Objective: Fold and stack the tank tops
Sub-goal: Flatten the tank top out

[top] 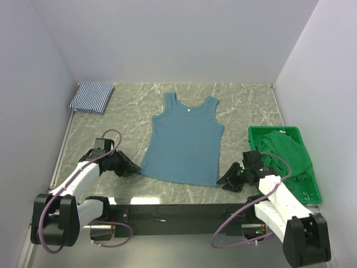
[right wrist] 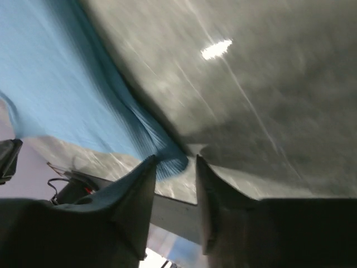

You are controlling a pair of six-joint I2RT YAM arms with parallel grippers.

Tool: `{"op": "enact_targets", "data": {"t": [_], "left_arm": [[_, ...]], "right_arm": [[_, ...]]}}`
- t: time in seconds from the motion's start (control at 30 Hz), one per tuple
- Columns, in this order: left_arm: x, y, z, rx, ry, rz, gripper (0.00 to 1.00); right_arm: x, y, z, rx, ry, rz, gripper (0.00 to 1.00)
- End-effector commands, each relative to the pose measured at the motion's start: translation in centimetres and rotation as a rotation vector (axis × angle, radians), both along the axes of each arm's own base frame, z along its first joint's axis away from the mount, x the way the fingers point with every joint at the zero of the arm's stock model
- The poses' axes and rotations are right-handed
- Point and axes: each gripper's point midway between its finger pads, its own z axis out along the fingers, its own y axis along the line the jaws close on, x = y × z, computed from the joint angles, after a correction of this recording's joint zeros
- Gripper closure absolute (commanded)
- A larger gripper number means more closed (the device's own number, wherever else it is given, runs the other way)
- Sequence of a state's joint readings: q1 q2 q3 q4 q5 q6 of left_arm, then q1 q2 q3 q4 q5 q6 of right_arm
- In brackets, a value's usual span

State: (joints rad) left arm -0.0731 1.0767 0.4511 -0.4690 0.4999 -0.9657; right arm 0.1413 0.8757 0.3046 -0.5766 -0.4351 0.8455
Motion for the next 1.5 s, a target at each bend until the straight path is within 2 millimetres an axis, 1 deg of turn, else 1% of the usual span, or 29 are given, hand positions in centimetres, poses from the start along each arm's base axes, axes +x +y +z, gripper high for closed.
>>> {"op": "enact_targets", "data": {"t": [0.0,0.03,0.07,0.1,0.13,0.17,0.2,0.23,0.27,0.33,0.37,0.4,0.43,0.47,0.5,0.53,0.57,0.63,0.67,0.73,0.77,0.83,0.87,0.9,0.93,0.97,1.13,1.27,1.47], "left_arm": [[-0.7,-0.3,0.5,-0.006,-0.019,-0.055,0.70],[-0.8,-0.2,0.7,0.003,-0.027,-0.071,0.58],[-0.7,0.0,1.3,0.019,-0.028,-0.073,0.52],[-0.6,0.1,1.9,0.032,-0.050,-0.077,0.42],[0.3,0.5,3.1,0.061,-0.093,-0.072,0.38],[0.4,0.8,3.8,0.079,-0.108,-0.072,0.35],[1.0,1.2,4.5,0.108,-0.138,-0.070,0.33],[1.9,1.9,5.1,0.154,-0.167,-0.051,0.33],[3.3,2.2,6.7,0.179,-0.214,-0.037,0.33],[5.5,2.7,8.3,0.213,-0.279,-0.015,0.34],[7.3,2.7,9.3,0.215,-0.310,-0.009,0.34],[8.6,2.6,9.9,0.218,-0.332,-0.003,0.35],[10.4,2.5,10.7,0.218,-0.382,-0.007,0.38],[12.5,2.5,11.0,0.230,-0.367,-0.009,0.39],[13.6,2.8,10.9,0.262,-0.345,-0.005,0.40],[15.5,3.0,12.4,0.282,-0.376,0.003,0.40],[16.6,3.4,10.9,0.298,-0.322,0.007,0.40],[18.1,3.5,10.9,0.294,-0.310,0.004,0.43],[19.4,4.0,11.2,0.307,-0.309,0.021,0.44],[20.4,4.8,11.7,0.310,-0.306,0.058,0.44],[21.1,5.4,12.3,0.307,-0.327,0.088,0.44],[21.7,6.2,12.9,0.303,-0.337,0.130,0.44],[22.2,7.4,13.3,0.306,-0.351,0.165,0.44],[22.4,7.9,13.4,0.306,-0.347,0.185,0.44],[22.7,8.2,13.6,0.301,-0.348,0.195,0.44],[23.0,9.1,13.3,0.298,-0.338,0.215,0.44],[24.4,10.0,13.3,0.258,-0.336,0.246,0.46],[24.8,9.5,12.6,0.225,-0.329,0.233,0.47],[24.7,9.1,11.4,0.202,-0.317,0.227,0.48]], "right_arm": [[-0.6,-0.3,0.9,-0.008,0.005,-0.010,0.54],[-0.5,-0.5,1.2,-0.023,-0.010,-0.010,0.49],[-0.4,-1.1,1.7,-0.054,-0.028,-0.023,0.47],[0.6,-1.2,3.1,-0.061,-0.073,-0.027,0.47],[1.0,-1.5,3.9,-0.077,-0.105,-0.035,0.46],[2.3,-1.8,5.5,-0.099,-0.169,-0.051,0.46],[2.9,-1.9,6.3,-0.106,-0.203,-0.053,0.46],[3.4,-1.9,7.1,-0.107,-0.231,-0.053,0.45],[4.6,-1.7,8.3,-0.103,-0.282,-0.056,0.46],[5.1,0.9,9.5,-0.072,-0.329,0.001,0.46],[6.3,2.2,10.0,-0.073,-0.363,0.016,0.46],[7.6,3.5,11.8,-0.108,-0.429,0.016,0.47],[6.9,6.6,12.6,-0.094,-0.448,0.091,0.47],[7.5,8.7,11.7,-0.127,-0.424,0.134,0.47],[9.0,10.5,13.9,-0.127,-0.474,0.127,0.48],[8.6,13.8,12.5,-0.142,-0.454,0.214,0.49],[9.6,16.4,14.6,-0.117,-0.501,0.227,0.49],[10.1,20.1,15.0,-0.144,-0.535,0.273,0.50],[10.0,24.0,15.0,-0.152,-0.541,0.333,0.50],[10.0,27.4,14.7,-0.175,-0.548,0.385,0.53],[9.6,30.4,14.1,-0.184,-0.548,0.430,0.53],[9.7,32.5,13.7,-0.216,-0.563,0.453,0.55],[10.1,33.8,12.7,-0.251,-0.557,0.464,0.55],[9.6,34.5,12.1,-0.269,-0.555,0.486,0.56],[9.5,35.0,10.1,-0.306,-0.530,0.505,0.57],[9.7,35.4,10.2,-0.320,-0.525,0.511,0.58],[9.0,35.8,7.2,-0.418,-0.506,0.526,0.58],[8.8,35.0,6.7,-0.490,-0.511,0.524,0.58],[8.3,35.6,5.2,-0.496,-0.488,0.546,0.58]]}}
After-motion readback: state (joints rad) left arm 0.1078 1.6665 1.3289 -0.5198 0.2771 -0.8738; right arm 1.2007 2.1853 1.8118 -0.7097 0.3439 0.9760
